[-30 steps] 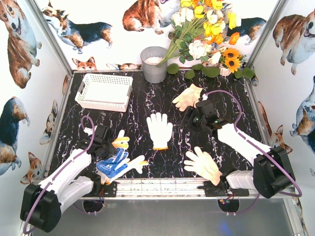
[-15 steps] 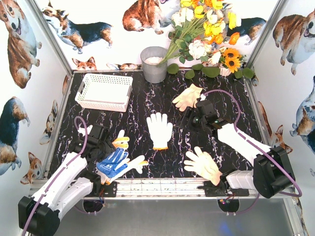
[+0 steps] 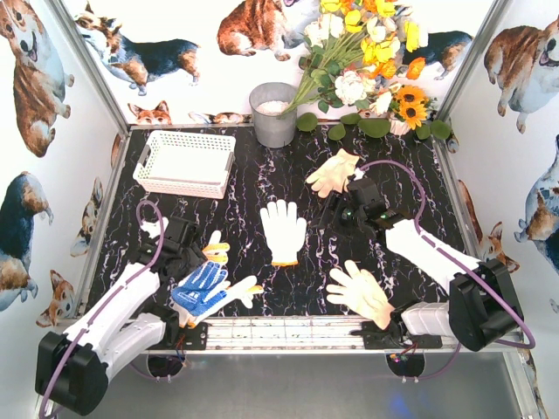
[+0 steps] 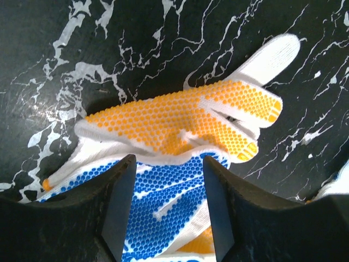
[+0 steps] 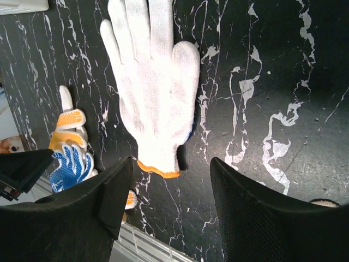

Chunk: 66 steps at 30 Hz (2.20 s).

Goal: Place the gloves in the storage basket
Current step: Pick up the glove from the center of the board.

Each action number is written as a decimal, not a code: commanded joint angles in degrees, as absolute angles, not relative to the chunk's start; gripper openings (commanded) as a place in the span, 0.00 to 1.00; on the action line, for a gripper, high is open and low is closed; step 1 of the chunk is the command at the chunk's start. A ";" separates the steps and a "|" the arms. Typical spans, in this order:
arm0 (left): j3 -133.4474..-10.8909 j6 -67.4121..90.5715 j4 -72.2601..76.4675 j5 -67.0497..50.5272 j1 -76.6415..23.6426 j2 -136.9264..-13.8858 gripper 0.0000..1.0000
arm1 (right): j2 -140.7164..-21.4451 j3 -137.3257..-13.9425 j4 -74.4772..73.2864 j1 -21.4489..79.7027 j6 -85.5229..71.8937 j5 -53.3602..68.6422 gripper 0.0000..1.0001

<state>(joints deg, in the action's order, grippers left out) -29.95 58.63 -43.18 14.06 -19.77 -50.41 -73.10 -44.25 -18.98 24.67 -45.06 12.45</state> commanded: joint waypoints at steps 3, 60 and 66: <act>-29.12 56.71 -38.72 15.48 -19.27 -53.37 0.42 | -71.15 -43.77 -16.08 24.52 -44.70 13.27 0.61; -46.98 56.68 -4.45 -10.14 -32.95 -56.58 0.00 | -67.34 -40.38 7.09 32.34 -37.16 35.65 0.86; -55.22 54.67 -3.09 -6.69 -33.30 -58.33 0.00 | -59.65 -37.06 4.52 32.22 -38.13 26.17 0.89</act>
<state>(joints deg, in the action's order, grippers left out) -49.67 55.51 -8.47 -9.52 -32.73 -57.95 -66.13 -38.94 1.72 32.25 -38.63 32.62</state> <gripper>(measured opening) 0.005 0.878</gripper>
